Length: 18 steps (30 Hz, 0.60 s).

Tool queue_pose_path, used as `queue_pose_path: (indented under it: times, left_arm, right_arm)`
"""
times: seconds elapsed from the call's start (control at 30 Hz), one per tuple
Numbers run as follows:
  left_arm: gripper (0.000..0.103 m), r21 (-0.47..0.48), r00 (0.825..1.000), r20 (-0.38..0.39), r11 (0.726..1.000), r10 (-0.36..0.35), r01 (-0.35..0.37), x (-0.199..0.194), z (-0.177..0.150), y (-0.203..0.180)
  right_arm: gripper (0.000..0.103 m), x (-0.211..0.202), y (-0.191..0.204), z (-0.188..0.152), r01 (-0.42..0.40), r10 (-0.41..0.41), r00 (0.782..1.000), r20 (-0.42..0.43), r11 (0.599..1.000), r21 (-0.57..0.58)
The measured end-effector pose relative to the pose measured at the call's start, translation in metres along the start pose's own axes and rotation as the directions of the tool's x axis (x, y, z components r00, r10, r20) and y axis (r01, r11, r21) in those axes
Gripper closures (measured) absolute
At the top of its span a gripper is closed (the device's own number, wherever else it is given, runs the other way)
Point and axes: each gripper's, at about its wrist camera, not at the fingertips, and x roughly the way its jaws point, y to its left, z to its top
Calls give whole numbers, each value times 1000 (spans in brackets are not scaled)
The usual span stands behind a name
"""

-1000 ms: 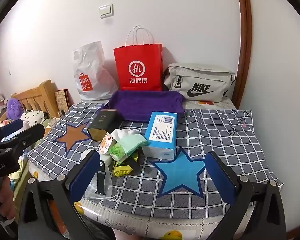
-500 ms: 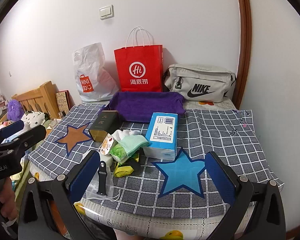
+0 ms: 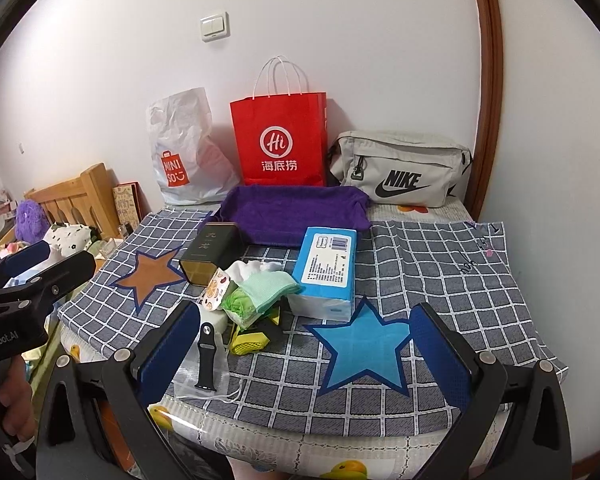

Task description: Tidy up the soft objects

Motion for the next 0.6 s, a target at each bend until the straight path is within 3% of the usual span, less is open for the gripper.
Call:
queue_pose_path:
  times: [0.6]
  left_arm:
    - [0, -1, 1000, 0, 1000, 5, -5, -2, 0, 3]
  right_arm:
    - [0, -6, 2, 2, -6, 6, 1000, 9, 1000, -1]
